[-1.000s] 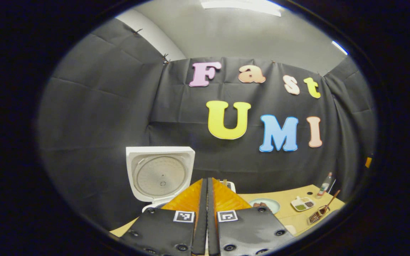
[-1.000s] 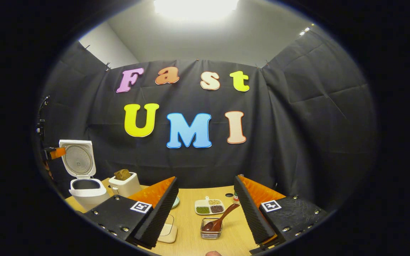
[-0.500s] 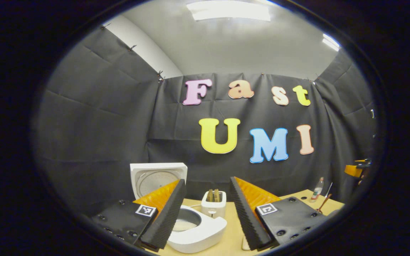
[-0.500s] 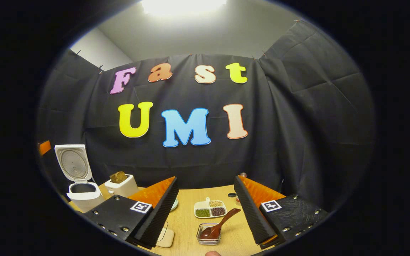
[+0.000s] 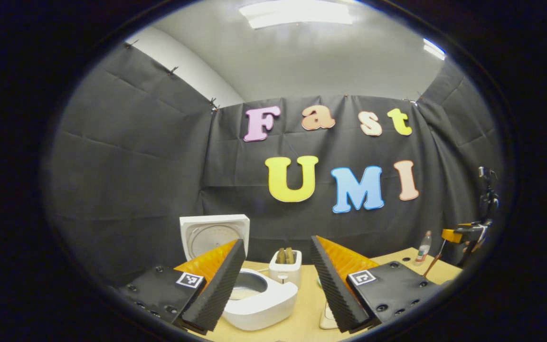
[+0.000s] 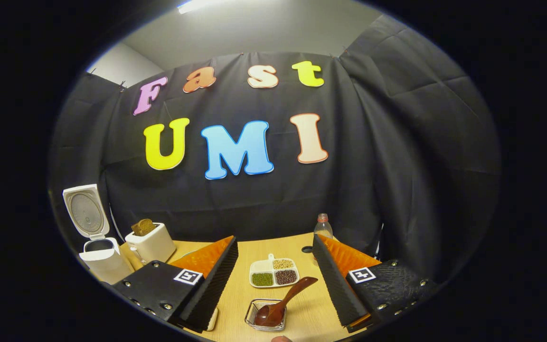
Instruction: Close the left gripper, press the button to open the rice cooker; take a wooden spoon from the chopstick holder with the right hand, scoop a spoonful of rice and pour it into the rice cooker, then put the wooden spoon back into the chopstick holder.
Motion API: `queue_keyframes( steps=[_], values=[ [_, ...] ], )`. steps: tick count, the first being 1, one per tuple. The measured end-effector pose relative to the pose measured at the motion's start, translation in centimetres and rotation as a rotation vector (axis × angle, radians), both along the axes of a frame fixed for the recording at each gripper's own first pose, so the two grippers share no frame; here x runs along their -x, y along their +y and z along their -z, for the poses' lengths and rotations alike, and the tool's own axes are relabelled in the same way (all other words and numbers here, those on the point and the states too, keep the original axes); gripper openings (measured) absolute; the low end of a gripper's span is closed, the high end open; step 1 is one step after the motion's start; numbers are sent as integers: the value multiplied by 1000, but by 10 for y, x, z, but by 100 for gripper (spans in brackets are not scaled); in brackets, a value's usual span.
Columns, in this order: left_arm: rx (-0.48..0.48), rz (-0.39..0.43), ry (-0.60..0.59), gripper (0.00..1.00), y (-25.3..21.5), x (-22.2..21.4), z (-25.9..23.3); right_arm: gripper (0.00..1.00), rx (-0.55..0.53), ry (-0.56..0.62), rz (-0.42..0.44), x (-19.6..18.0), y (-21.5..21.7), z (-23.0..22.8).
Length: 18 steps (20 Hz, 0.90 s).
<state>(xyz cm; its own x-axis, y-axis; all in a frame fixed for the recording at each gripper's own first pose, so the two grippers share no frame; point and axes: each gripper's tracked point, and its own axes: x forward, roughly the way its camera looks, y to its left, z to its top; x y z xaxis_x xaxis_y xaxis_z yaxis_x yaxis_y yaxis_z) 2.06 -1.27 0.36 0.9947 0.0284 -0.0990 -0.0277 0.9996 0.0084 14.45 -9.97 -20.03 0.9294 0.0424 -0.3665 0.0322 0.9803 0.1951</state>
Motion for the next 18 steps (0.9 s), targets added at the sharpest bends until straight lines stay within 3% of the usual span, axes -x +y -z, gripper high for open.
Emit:
queue_keyframes(
  steps=[4, 7, 9, 13, 18],
  values=[
    [-25, -33, 7, 99, -1, 7, -4, 96, 6, 64, 1, -9, -7, 36],
    [-28, -62, 20, 92, -3, 11, -2, 96, 6, 118, 4, -15, -14, 64],
    [-44, -74, 27, 95, -3, 16, 0, 96, -8, 157, 11, -16, -18, 83],
    [-60, -94, 55, 95, -9, 18, 6, 96, -66, 249, 16, -12, -17, 119],
    [-66, -88, 78, 92, -24, 17, 13, 96, -151, 361, -36, 0, -4, 150]
  ],
)
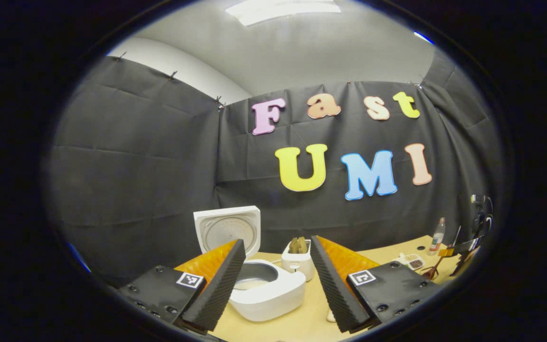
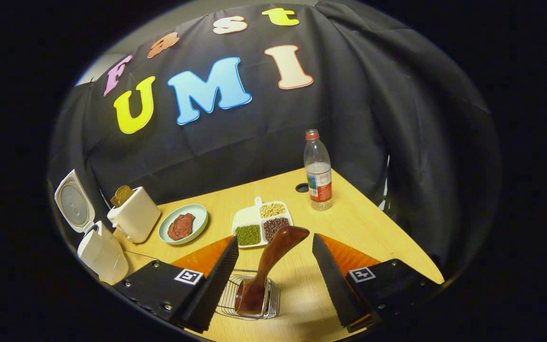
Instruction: Close the left gripper, press the button to open the rice cooker; take a wooden spoon from the chopstick holder with the right hand, scoop a spoonful of rice and pour it into the rice cooker, then put the wooden spoon back into the chopstick holder.
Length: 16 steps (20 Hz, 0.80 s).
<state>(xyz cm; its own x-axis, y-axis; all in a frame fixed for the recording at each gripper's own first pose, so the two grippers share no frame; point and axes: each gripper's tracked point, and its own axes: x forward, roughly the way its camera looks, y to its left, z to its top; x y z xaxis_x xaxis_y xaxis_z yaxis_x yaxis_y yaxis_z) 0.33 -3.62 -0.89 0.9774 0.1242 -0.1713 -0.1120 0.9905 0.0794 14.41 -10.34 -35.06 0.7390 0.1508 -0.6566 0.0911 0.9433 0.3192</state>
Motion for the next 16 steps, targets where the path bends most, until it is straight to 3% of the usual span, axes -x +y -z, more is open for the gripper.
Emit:
queue_keyframes(
  steps=[2, 3, 4, 6, 7, 11, 12, 13, 16],
  values=[
    [-3, 1, 15, 92, -5, 0, 6, 94, -58, 38, -20, 2, 10, 10],
    [-6, 1, 23, 95, -6, 3, 9, 81, -82, 57, -25, 2, 13, 12],
    [-8, 0, 27, 95, -8, 4, 10, 77, -94, 72, -22, 4, 14, 14],
    [-10, 0, 28, 92, -13, 7, 9, 60, -105, 100, -28, 5, 17, 22],
    [-13, -2, 27, 92, -13, 8, 9, 42, -106, 110, -33, 6, 18, 24],
    [-15, -26, 15, 92, -8, 17, 5, 42, -180, 127, -96, 10, 29, 20],
    [-5, -32, 12, 92, -7, 18, 4, 42, -177, 111, -68, -4, 28, 35],
    [4, -34, 13, 92, -7, 19, 6, 13, -194, 124, -74, 6, 21, 23],
    [14, -23, 13, 95, -5, 14, 9, 12, -160, 100, -81, 7, 27, 16]
  ],
)
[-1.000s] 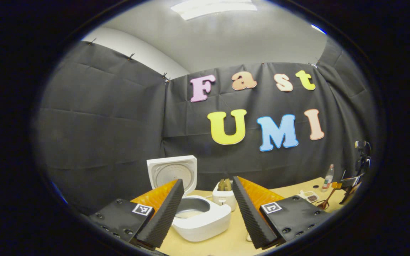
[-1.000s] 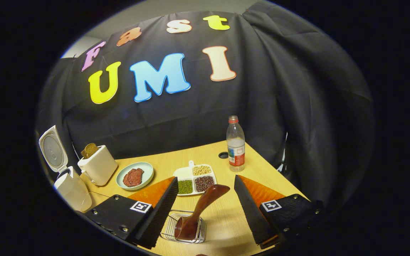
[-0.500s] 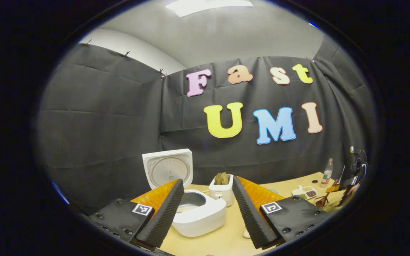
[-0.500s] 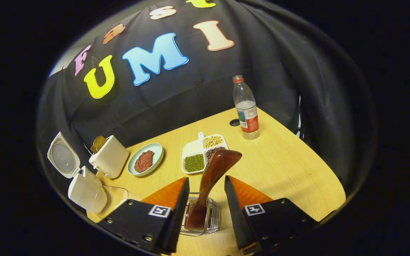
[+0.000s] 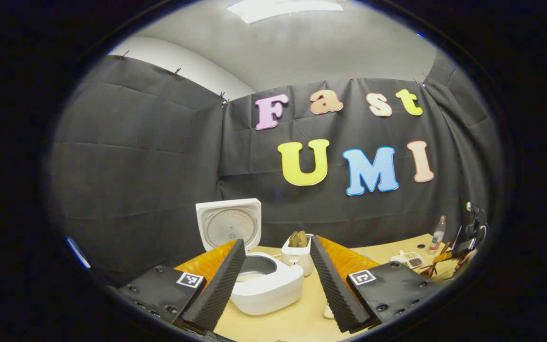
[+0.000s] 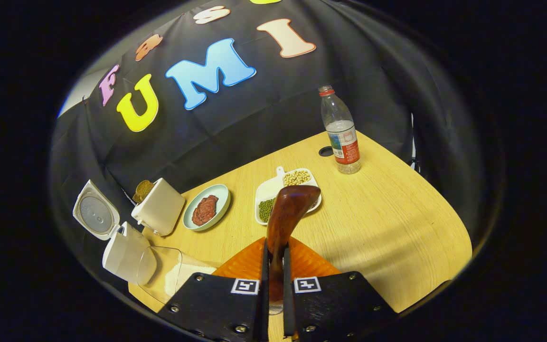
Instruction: Close the left gripper, press the button to open the rice cooker; take a wooden spoon from the chopstick holder with the right hand, scoop a spoonful of rice and pour it into the rice cooker, then put the wooden spoon back into the chopstick holder.
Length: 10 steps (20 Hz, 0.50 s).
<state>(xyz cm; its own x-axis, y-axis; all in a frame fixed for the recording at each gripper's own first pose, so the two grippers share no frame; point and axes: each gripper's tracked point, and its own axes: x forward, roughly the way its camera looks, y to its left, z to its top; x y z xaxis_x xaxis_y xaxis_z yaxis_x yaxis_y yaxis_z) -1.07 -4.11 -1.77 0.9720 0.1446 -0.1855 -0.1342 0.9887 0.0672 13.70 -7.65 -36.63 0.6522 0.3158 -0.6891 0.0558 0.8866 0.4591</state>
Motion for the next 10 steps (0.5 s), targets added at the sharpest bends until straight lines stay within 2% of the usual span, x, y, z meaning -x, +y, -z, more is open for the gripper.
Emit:
queue_keyframes(
  steps=[1, 3, 4, 10],
  values=[
    [0, 8, -2, 92, 1, -1, 1, 12, 9, -8, -9, 1, 5, -4],
    [8, 30, -9, 95, 3, -4, 1, 12, 40, -43, -15, 3, 4, -17],
    [11, 43, -11, 92, 4, -7, 1, 12, 57, -58, -15, 4, 3, -24],
    [52, 87, -28, 92, 30, -22, 4, 12, 134, -145, 26, 1, 4, -75]
  ],
)
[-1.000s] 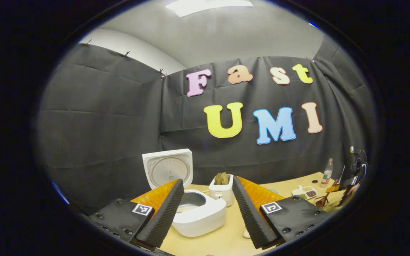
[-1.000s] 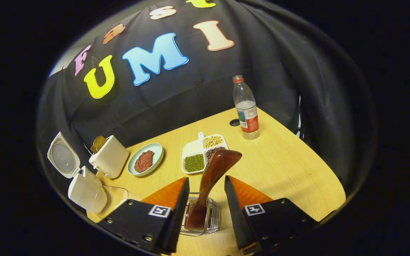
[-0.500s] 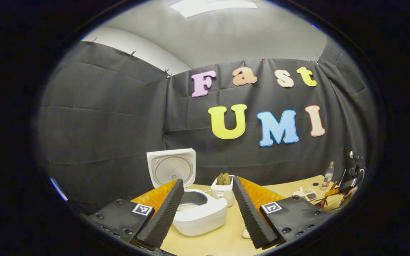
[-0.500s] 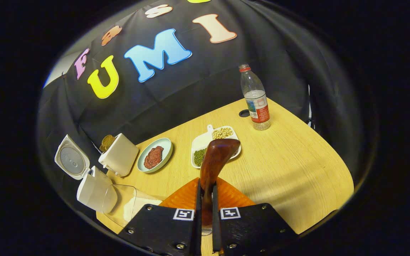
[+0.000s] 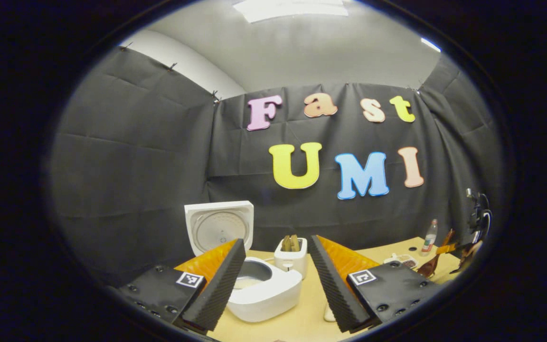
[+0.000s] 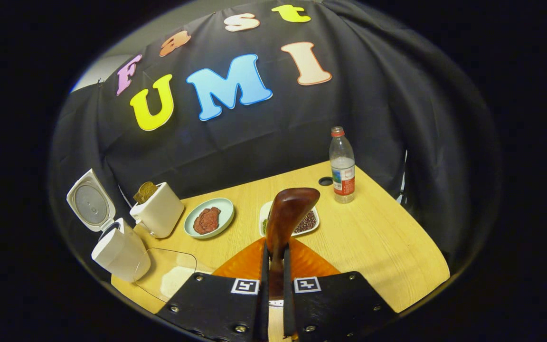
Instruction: Close the left gripper, press the button to open the rice cooker; take a wooden spoon from the chopstick holder with the right hand, scoop a spoonful of rice and pour it into the rice cooker, then put the wooden spoon back into the chopstick holder.
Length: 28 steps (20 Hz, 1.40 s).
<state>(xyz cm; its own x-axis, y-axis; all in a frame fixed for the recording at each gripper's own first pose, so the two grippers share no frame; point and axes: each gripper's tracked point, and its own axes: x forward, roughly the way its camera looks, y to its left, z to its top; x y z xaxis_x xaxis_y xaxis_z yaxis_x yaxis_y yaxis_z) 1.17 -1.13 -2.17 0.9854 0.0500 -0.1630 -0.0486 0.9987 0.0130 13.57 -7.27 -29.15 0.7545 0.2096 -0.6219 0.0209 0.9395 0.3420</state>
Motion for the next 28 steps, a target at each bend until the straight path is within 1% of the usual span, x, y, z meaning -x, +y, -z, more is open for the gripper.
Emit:
queue_keyframes(
  steps=[5, 6, 7, 12, 16, 17, 18, 19, 26, 28],
  values=[
    [40, 14, 4, 92, 34, -9, 6, 12, -26, -63, 34, 1, 23, -45],
    [44, 16, 6, 99, 41, -12, 8, 12, -32, -73, 36, 1, 31, -51],
    [47, 19, 7, 92, 47, -12, 10, 13, -38, -85, 34, 1, 40, -59],
    [52, 28, 13, 92, 78, -17, 15, 13, -51, -110, 1, 5, 90, -72],
    [40, 25, 15, 92, 106, -15, 17, 12, -54, -101, -34, 11, 129, -68],
    [37, 23, 18, 95, 114, -14, 18, 12, -47, -116, -33, 10, 136, -69],
    [38, 21, 19, 92, 121, -13, 18, 13, -28, -123, -35, 11, 142, -65],
    [40, 20, 20, 92, 126, -13, 20, 12, -7, -120, -42, 12, 148, -60],
    [33, 14, 41, 92, 164, -16, 28, 12, 139, -72, -90, 25, 185, -5],
    [24, 18, 45, 92, 171, -15, 31, 12, 189, -80, -77, 24, 188, 7]
  ],
)
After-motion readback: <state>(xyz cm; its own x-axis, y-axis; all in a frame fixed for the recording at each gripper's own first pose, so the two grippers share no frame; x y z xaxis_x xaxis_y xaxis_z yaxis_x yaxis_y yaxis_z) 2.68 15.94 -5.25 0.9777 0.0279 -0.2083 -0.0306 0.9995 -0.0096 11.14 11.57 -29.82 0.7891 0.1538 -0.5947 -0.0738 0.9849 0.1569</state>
